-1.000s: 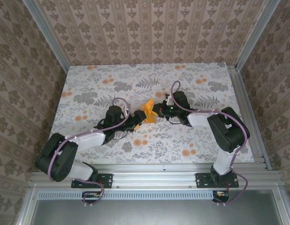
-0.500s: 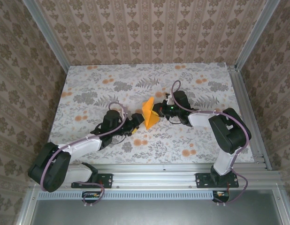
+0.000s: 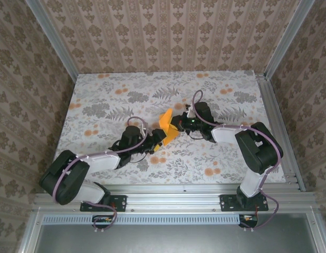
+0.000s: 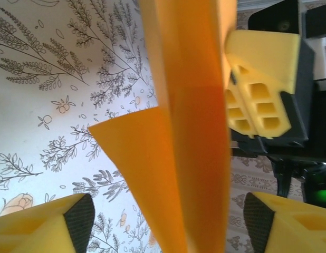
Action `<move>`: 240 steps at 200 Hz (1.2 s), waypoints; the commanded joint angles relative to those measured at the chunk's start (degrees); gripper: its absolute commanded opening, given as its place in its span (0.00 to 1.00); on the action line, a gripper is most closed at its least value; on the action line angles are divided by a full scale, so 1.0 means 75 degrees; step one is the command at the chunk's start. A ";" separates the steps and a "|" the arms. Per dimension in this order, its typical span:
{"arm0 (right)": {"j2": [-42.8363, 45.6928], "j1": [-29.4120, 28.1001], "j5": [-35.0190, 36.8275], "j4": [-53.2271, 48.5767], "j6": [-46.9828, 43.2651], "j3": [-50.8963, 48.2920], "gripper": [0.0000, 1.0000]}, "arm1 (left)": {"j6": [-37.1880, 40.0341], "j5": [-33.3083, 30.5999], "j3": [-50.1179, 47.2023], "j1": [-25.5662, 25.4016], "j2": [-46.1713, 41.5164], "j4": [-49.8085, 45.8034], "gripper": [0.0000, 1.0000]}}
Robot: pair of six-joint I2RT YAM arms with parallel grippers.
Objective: Fold a paper plane with a square sheet of paper (pick it up from the middle)
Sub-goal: Turn over the paper at the center of the table.
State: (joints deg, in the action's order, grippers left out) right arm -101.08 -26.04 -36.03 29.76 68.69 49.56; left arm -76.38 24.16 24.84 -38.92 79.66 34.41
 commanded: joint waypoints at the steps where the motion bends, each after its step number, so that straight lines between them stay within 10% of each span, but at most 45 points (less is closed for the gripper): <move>1: 0.0313 -0.0054 0.0058 0.0234 0.0157 -0.0057 0.00 | -0.0070 0.0056 0.0359 -0.0002 0.0149 0.0519 0.70; 140: 0.0131 -0.0081 0.0046 0.0321 0.0203 -0.0060 0.00 | 0.0249 0.0428 0.0555 0.0393 0.0086 0.0123 0.16; 240: 0.0098 -0.0056 0.0067 0.0102 -0.0032 -0.0053 0.13 | 0.0631 0.0622 0.0599 0.0703 -0.0105 -0.0351 0.08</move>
State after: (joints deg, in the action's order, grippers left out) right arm -100.47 -26.41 -36.03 30.61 69.25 49.01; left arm -74.76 28.08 27.86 -34.92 80.93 34.50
